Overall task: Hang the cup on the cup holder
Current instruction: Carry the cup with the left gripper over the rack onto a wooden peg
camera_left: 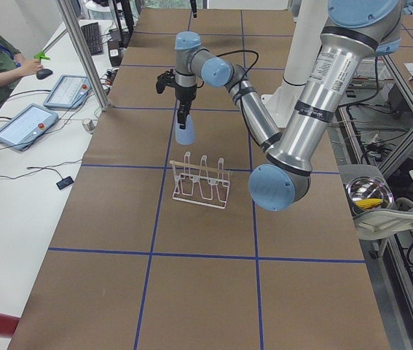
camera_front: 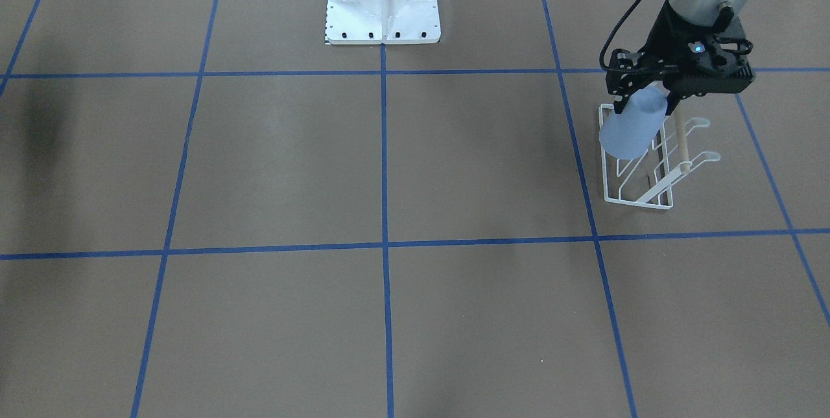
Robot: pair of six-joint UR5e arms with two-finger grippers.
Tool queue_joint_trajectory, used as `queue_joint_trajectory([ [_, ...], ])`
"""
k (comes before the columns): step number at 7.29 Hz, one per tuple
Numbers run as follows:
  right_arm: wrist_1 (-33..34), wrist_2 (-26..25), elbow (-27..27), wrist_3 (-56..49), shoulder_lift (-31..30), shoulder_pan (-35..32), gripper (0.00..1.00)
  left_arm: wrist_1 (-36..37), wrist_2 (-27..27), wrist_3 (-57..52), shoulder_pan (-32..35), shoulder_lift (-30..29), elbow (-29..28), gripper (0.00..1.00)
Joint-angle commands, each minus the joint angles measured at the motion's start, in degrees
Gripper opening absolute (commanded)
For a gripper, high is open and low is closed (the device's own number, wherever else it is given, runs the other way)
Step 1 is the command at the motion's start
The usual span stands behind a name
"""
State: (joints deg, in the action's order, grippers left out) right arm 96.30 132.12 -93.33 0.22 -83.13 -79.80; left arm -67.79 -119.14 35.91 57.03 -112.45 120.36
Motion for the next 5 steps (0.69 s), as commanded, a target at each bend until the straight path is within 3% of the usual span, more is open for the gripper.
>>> queue_joint_trajectory([
  [1,0.02,0.16,-0.01,-0.05,-0.11,-0.01,1.00,0.12,-0.48,-3.82,1.06,0.12,-2.32,0.00],
  [5,-0.06,0.51,0.16,-0.05,-0.02,0.08,1.00,-0.14,-0.66,-5.14,0.98,0.83,-3.99,0.00],
])
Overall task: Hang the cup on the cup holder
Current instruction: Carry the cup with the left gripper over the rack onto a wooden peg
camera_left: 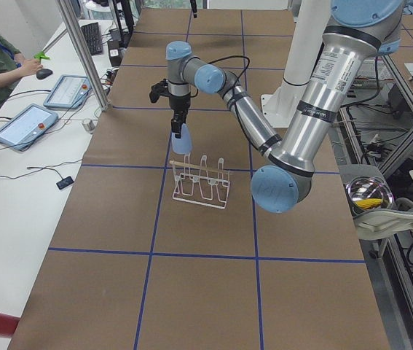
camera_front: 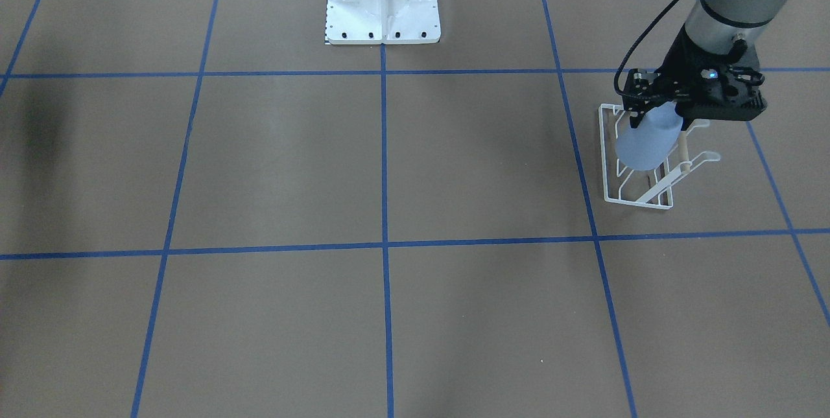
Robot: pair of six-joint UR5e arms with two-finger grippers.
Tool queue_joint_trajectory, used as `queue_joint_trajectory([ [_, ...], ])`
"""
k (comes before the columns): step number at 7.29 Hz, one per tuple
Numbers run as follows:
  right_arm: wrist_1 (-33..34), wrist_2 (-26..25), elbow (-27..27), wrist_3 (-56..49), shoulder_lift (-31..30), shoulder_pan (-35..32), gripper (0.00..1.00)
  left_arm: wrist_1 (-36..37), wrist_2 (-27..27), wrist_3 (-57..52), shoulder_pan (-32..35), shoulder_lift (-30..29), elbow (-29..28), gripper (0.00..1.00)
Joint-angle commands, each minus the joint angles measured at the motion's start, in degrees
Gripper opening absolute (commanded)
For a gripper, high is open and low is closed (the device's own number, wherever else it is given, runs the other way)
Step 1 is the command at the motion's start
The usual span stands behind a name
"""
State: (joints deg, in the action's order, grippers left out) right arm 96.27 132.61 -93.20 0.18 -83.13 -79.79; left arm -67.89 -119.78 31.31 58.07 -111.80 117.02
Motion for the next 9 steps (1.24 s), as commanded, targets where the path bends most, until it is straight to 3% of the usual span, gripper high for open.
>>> queue_joint_trajectory([
  [1,-0.11,0.02,0.56,0.09,-0.02,0.08,1.00,-0.22,-0.11,-1.24,-0.06,0.27,-1.88,0.00],
  [9,-0.20,-0.42,0.39,0.09,0.16,0.08,1.00,-0.66,-4.06,-3.53,-1.20,0.53,-7.16,0.00],
])
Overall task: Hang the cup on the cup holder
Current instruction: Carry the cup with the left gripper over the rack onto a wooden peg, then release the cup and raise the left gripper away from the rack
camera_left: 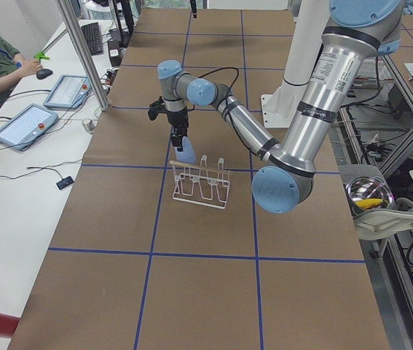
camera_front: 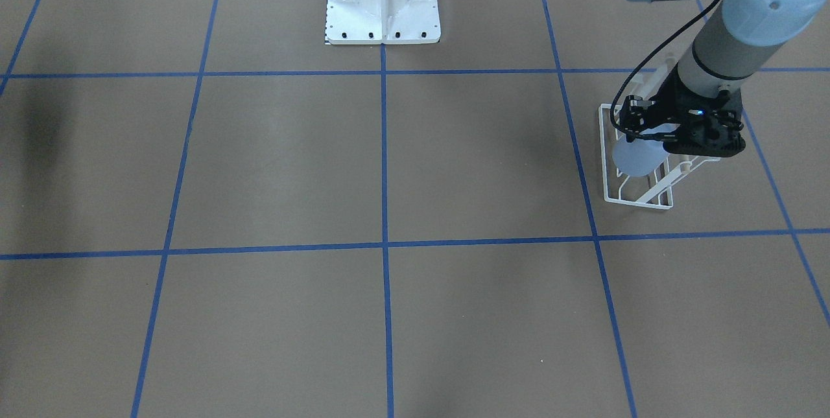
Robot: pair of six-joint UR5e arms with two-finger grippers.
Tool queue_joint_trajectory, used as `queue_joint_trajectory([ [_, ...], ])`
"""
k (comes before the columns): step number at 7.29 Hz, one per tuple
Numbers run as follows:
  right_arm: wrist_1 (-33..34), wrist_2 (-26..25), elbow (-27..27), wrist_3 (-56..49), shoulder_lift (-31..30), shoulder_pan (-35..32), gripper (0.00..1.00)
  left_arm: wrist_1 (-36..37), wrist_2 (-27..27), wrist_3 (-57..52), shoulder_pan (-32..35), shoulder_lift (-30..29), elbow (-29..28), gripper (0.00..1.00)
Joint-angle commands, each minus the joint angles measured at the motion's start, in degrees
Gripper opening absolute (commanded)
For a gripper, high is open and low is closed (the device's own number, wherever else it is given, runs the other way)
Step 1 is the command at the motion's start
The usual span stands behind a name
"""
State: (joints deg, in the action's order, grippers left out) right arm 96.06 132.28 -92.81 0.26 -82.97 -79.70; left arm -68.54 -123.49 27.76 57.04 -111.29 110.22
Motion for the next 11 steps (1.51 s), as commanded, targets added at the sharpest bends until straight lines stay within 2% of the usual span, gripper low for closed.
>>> queue_joint_trajectory([
  [1,0.00,-0.18,-0.01,0.00,0.00,-0.02,1.00,-0.01,-0.61,0.02,-0.26,0.02,-0.36,0.19],
  [2,-0.26,-0.27,-0.09,0.35,-0.18,-0.02,1.00,-0.18,-0.53,-0.16,-0.26,1.23,0.25,0.97],
  [4,-0.44,-0.27,-0.27,0.09,-0.09,0.07,1.00,-6.66,-0.09,0.02,-0.26,4.49,0.26,0.99],
  [7,-0.79,-1.66,-0.44,0.09,1.66,0.60,1.00,-6.43,-0.44,-0.07,0.87,4.67,3.75,0.99],
  [9,-0.79,-8.49,-0.45,0.00,2.11,0.69,1.00,-6.08,-1.92,-3.21,6.30,4.94,4.12,0.99],
  [11,-0.70,-8.00,0.17,0.26,1.41,0.08,1.00,-6.25,-4.83,-10.75,12.62,8.78,3.42,0.99],
])
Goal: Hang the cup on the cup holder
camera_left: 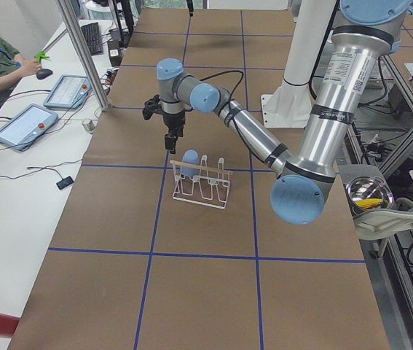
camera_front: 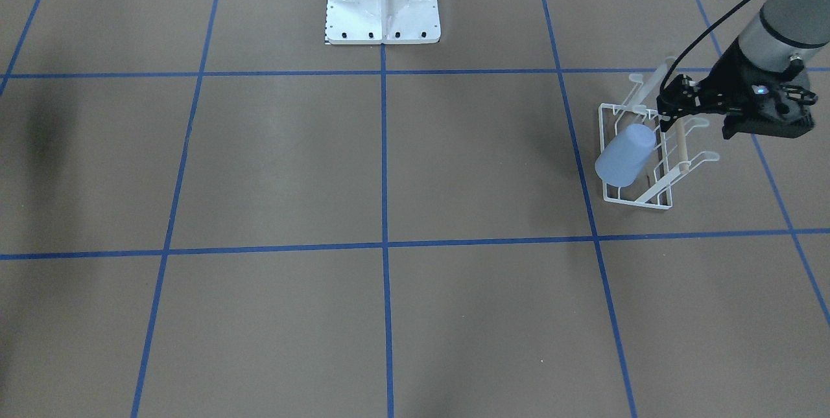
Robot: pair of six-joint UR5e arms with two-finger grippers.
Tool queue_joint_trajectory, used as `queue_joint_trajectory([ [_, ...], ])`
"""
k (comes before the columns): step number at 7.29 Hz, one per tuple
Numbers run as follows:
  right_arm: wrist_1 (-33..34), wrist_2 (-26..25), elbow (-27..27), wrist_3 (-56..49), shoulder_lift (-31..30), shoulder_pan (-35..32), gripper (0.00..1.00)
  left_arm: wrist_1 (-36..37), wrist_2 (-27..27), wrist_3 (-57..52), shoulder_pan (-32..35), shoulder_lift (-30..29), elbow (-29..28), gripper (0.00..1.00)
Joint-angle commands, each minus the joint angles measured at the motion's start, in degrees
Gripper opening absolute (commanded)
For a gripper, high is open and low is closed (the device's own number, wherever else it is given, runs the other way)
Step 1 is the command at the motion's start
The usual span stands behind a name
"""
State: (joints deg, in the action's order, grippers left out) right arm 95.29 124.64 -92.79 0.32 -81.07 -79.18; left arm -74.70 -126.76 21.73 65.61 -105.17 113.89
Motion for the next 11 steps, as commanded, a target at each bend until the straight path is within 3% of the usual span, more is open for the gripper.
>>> queue_joint_trajectory([
  [1,0.07,-0.02,0.33,0.12,-0.75,-1.58,1.00,-0.36,-2.95,-5.37,8.35,3.47,-2.24,0.99],
  [2,0.07,1.38,0.41,-1.36,-1.36,-2.81,1.00,-0.88,-6.45,-5.90,11.96,4.00,-4.44,0.99],
  [3,-0.01,1.48,0.33,-3.11,-3.46,-3.25,1.00,-1.06,-6.66,-10.00,13.65,5.14,-5.59,0.99],
  [6,0.51,4.28,1.29,-2.43,-4.61,-7.55,1.00,-1.24,-6.92,-27.23,23.84,5.24,-18.93,0.99],
  [8,0.34,5.34,1.29,-2.51,-6.72,-9.14,1.00,-1.41,-6.83,-27.35,23.77,6.38,-23.25,0.99],
  [11,0.33,5.35,1.38,-2.51,-7.52,-10.20,1.00,-1.59,-6.83,-27.09,23.86,8.31,-23.89,0.99],
])
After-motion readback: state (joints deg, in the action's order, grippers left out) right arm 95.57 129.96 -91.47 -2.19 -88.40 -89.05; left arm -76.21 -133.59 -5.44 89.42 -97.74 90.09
